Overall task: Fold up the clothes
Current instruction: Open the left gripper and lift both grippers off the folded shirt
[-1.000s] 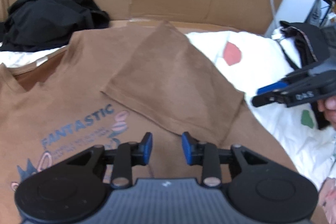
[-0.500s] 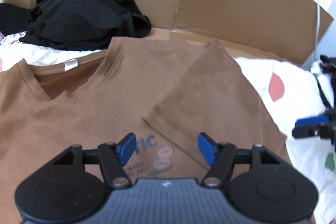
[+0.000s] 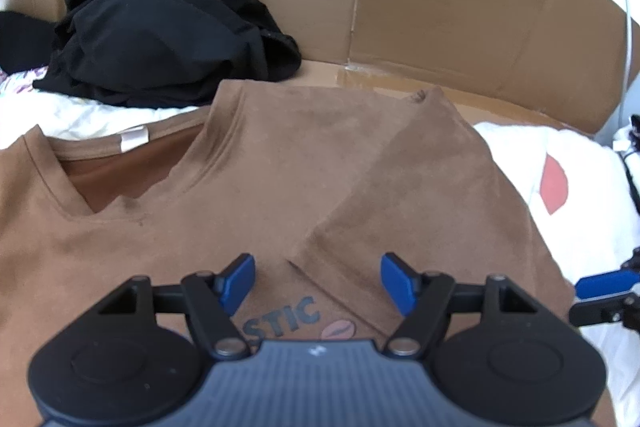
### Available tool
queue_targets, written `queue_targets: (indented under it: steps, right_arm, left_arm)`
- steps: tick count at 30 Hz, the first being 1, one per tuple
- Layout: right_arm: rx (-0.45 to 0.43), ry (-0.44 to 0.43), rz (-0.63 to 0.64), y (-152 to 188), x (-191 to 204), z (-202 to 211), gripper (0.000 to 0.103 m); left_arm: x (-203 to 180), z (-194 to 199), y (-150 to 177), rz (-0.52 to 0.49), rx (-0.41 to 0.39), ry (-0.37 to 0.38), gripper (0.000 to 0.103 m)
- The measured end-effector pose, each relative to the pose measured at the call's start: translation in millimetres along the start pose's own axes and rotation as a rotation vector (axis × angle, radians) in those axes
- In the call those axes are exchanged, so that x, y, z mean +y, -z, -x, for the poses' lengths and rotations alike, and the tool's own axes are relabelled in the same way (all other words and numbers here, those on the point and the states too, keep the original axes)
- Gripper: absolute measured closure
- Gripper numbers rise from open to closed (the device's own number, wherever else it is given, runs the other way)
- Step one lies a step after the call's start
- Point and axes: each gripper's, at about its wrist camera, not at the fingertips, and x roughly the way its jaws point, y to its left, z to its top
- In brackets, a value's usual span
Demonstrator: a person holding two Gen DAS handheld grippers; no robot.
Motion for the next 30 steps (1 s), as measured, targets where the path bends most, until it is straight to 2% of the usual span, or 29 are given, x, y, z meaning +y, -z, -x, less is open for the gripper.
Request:
queue_targets:
  steps: [7, 11, 13, 16, 17, 18, 20, 21, 28, 30]
  right_arm:
    - [-0.041, 0.011, 0.013, -1.1, -2.0, 9.3, 0.069]
    - [-0.061, 0.013, 0.013, -5.2, -1.2, 10.3, 0.071]
    - [-0.06, 0.01, 0.018, -6.4, -0.1, 8.3, 0.077]
    - [-0.054, 0.001, 0.026, -6.4, 1.3, 3.3, 0.082]
    - [-0.051, 0.0, 0.029, -6.4, 1.9, 1.8, 0.082]
    - [-0.048, -0.001, 0.032, -6.2, 2.6, -0.4, 0.083]
    - [-0.041, 0.001, 0.037, -5.6, 3.4, -4.2, 0.083]
    - [-0.037, 0.004, 0.039, -5.2, 3.4, -6.1, 0.083]
    - [-0.008, 0.018, 0.045, 1.0, 4.7, -12.0, 0.083]
    - [0.005, 0.022, 0.049, 3.7, 5.8, -13.1, 0.083]
  left_arm:
    - [8.6, -6.1, -5.5, 0.02, -0.018, 0.008, 0.031]
    - [0.8, -13.5, -7.8, -0.041, -0.002, -0.002, 0.032]
    - [-3.1, -16.7, -7.4, -0.064, 0.001, 0.004, 0.032]
    - [-3.6, -20.1, -7.1, -0.064, 0.007, 0.02, 0.051]
    - [-3.2, -21.1, -7.1, -0.062, 0.009, 0.03, 0.059]
    - [-2.8, -21.6, -7.4, -0.063, 0.011, 0.034, 0.074]
    - [-0.3, -21.4, -11.0, -0.06, 0.016, 0.041, 0.093]
    - [1.5, -20.6, -12.5, -0.052, 0.016, 0.041, 0.097]
    - [8.2, -15.9, -14.2, -0.036, -0.001, 0.022, 0.099]
    - [7.3, -15.2, -14.5, -0.045, -0.001, 0.013, 0.097]
